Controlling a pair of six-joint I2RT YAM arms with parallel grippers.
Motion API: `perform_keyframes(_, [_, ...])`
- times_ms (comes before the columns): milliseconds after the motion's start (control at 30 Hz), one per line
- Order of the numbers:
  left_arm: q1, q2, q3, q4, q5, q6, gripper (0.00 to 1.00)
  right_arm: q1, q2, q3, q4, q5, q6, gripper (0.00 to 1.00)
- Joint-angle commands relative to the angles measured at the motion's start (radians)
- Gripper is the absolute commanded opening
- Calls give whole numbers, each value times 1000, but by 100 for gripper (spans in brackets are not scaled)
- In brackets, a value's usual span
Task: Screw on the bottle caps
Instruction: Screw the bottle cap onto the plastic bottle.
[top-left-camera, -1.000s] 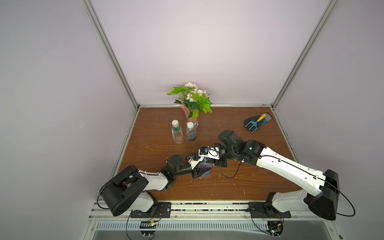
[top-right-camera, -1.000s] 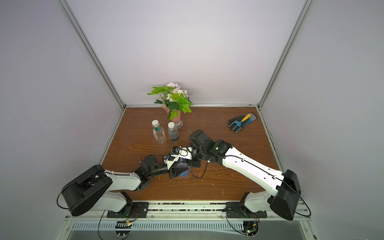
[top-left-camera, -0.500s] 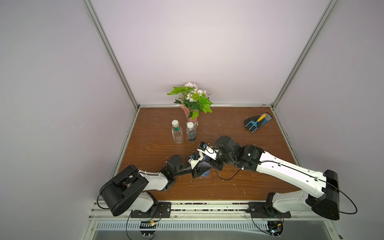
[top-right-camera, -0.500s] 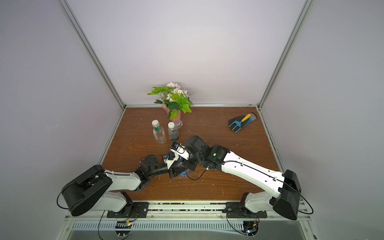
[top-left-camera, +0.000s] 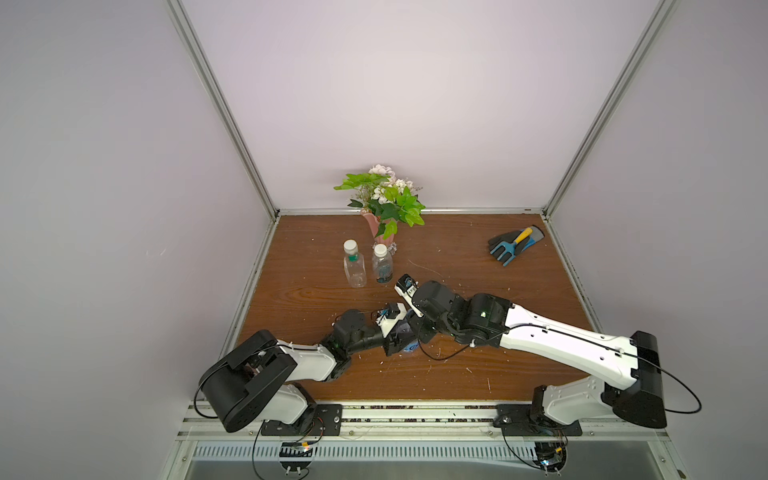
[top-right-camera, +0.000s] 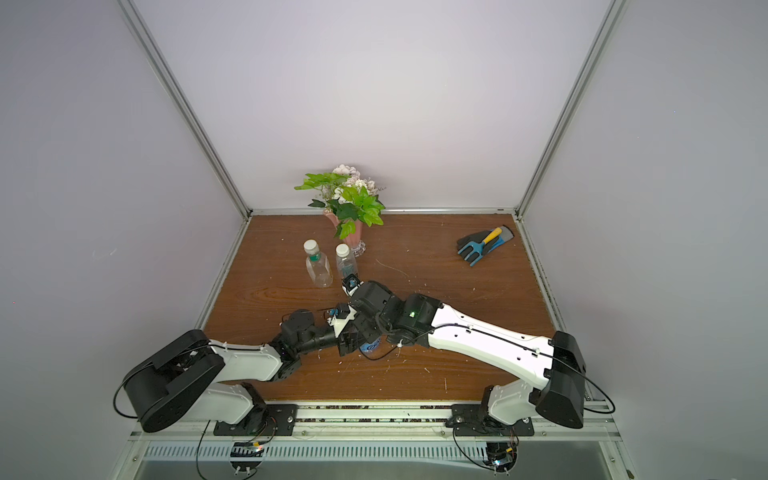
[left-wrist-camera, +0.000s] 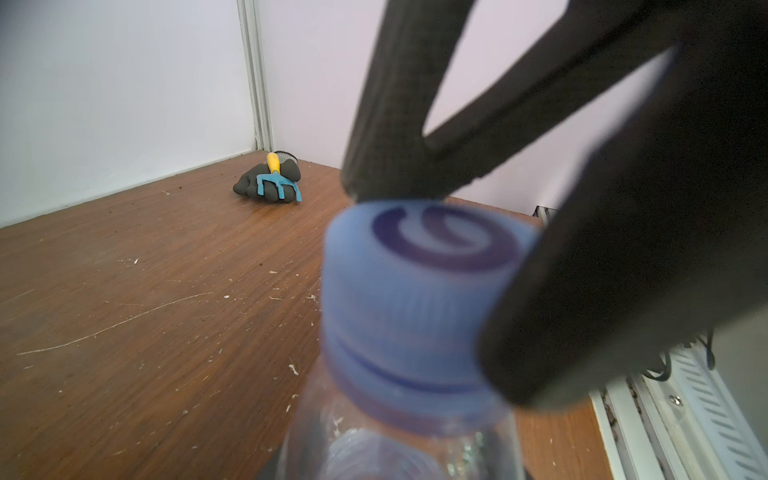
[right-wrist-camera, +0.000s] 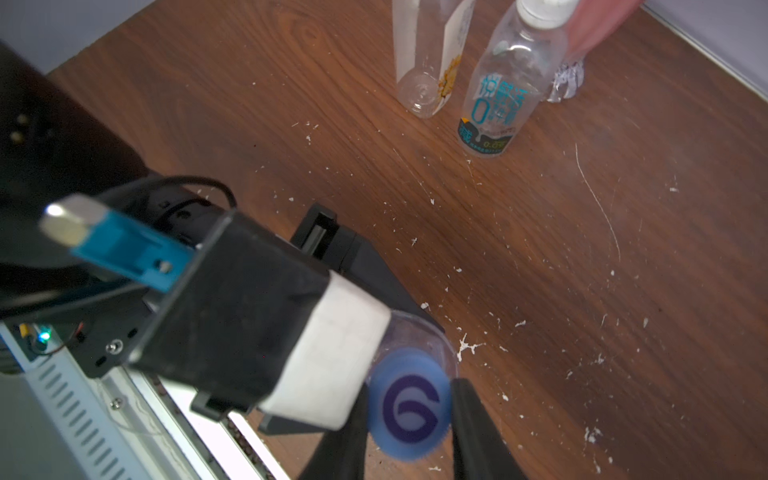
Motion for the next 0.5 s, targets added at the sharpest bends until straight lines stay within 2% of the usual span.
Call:
perform_keyframes(0, [-7, -5, 21, 3, -42, 17, 52, 50, 82, 5, -147, -87, 220, 0])
perform_keyframes(167, [-8, -7, 23, 3, -47, 14, 52, 70, 121, 49, -186, -83, 326, 0])
perform_keyframes(333, [-9, -4, 27, 2, -50, 13, 52, 74, 140, 73, -190, -85, 356, 2])
perform_keyframes(467, [-9, 1, 27, 3, -43, 14, 52, 74, 125, 96, -167, -78, 331, 20])
